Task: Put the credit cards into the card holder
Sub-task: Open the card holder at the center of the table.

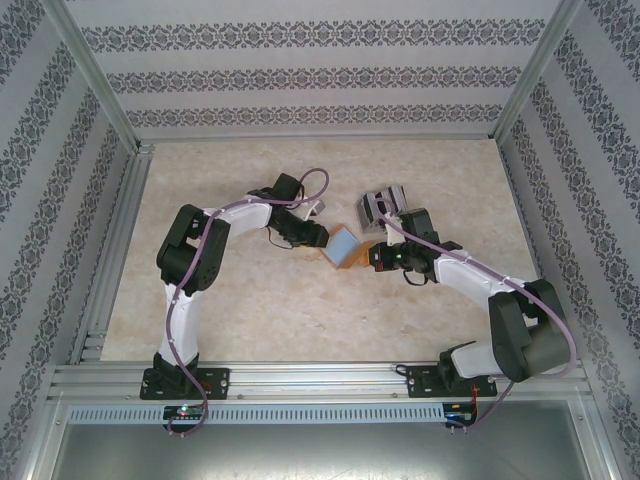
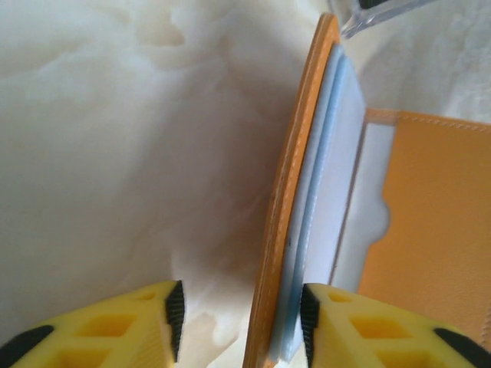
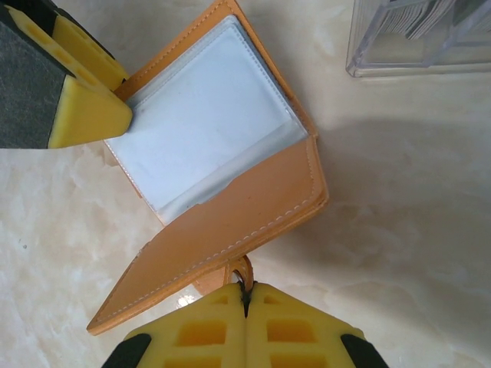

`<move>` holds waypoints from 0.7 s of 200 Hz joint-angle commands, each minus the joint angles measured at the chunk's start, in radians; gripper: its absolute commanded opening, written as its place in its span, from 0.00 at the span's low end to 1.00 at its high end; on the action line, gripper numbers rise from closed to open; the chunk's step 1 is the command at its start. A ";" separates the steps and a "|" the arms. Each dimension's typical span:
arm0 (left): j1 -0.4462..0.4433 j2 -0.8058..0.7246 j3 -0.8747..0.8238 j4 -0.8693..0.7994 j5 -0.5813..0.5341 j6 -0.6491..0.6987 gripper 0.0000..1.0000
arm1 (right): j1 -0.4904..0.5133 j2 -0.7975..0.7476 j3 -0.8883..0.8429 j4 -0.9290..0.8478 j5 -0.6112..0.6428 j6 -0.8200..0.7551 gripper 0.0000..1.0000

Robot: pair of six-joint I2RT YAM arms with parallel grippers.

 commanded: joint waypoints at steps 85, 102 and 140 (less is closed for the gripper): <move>0.057 -0.088 -0.149 0.276 0.060 -0.174 0.02 | -0.011 0.153 0.078 0.022 0.075 0.037 0.00; 0.079 -0.144 -0.224 0.353 0.041 -0.232 0.02 | -0.005 0.193 0.118 0.038 0.051 0.051 0.00; 0.079 -0.270 -0.336 0.392 -0.022 -0.286 0.13 | 0.066 0.292 0.245 0.028 0.011 0.061 0.00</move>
